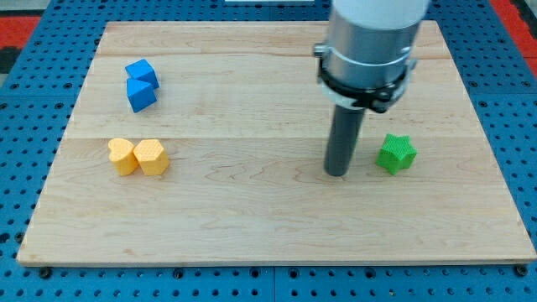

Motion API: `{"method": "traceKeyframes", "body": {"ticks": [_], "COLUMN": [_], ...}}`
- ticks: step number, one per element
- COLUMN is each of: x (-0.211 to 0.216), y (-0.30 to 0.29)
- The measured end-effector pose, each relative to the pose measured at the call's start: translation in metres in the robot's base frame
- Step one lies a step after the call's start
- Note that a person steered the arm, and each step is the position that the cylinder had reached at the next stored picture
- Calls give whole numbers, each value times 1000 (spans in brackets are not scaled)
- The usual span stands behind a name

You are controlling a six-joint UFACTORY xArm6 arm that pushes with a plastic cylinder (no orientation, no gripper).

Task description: Move the green star closer to the green circle

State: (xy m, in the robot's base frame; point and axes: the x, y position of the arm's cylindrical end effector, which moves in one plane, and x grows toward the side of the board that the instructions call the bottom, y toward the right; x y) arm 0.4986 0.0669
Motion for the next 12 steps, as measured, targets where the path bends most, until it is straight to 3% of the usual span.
{"method": "traceKeyframes", "body": {"ticks": [2, 3, 4, 5, 6, 10, 12], "x": [-69, -75, -34, 36, 65, 82, 82], "y": [108, 88, 34, 35, 46, 42, 74]}}
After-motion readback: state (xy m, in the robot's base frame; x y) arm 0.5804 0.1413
